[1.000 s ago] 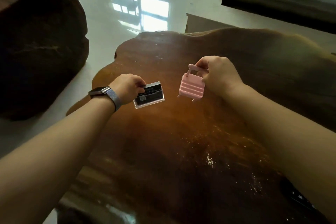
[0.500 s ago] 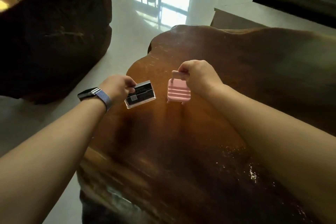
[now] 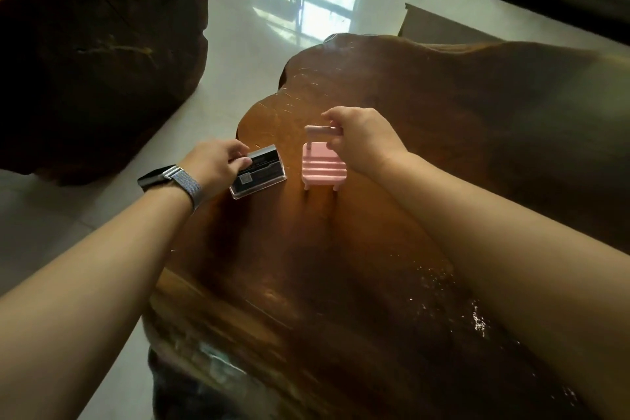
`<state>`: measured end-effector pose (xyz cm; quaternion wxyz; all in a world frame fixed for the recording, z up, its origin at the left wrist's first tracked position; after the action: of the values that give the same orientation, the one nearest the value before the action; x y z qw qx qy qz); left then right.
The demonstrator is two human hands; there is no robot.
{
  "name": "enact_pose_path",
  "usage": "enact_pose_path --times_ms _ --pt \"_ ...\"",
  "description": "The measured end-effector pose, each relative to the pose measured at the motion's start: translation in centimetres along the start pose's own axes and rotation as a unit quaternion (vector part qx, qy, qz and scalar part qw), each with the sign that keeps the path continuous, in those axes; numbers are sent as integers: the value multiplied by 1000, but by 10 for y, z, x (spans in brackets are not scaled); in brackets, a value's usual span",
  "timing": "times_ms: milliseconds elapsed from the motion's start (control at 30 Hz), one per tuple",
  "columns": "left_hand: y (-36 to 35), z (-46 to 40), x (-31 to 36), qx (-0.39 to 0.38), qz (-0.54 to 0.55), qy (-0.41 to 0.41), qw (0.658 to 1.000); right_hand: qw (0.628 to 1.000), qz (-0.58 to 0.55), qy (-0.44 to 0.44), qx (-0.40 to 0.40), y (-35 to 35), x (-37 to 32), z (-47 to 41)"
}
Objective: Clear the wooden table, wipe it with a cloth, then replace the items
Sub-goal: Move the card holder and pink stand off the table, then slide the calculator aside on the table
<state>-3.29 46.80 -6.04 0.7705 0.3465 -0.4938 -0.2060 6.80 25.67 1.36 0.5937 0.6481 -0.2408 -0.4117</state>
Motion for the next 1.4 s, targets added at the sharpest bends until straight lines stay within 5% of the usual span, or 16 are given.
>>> enact_pose_path --times_ms 133,300,467,767,1067,1400 --pt "8 9 15 52 -33 -18 998 1000 -7 -10 1 8 17 13" --pt "-5 45 86 119 -82 -149 978 999 -13 -21 24 25 50 46" --pt "-62 75 163 26 -46 -230 972 998 -7 -58 32 39 100 100" --pt "-200 119 263 -119 -68 -250 959 976 23 -205 63 80 238 256" --pt "-339 184 351 -206 -140 -317 915 929 44 -363 49 96 385 423" --pt "-409 211 365 -224 -218 -327 892 906 20 -420 -39 60 472 481"
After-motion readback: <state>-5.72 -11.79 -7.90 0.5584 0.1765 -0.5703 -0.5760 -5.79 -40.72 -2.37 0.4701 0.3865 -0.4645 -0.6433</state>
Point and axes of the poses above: each hand's wrist, its own z-axis away from the middle knuckle, its own y-axis out of the back of the hand, x = y × z, the point moved 9 cm from there along -z, towards the middle knuckle, and after that the axes turned 10 degrees about z, right-handed, at the moved point
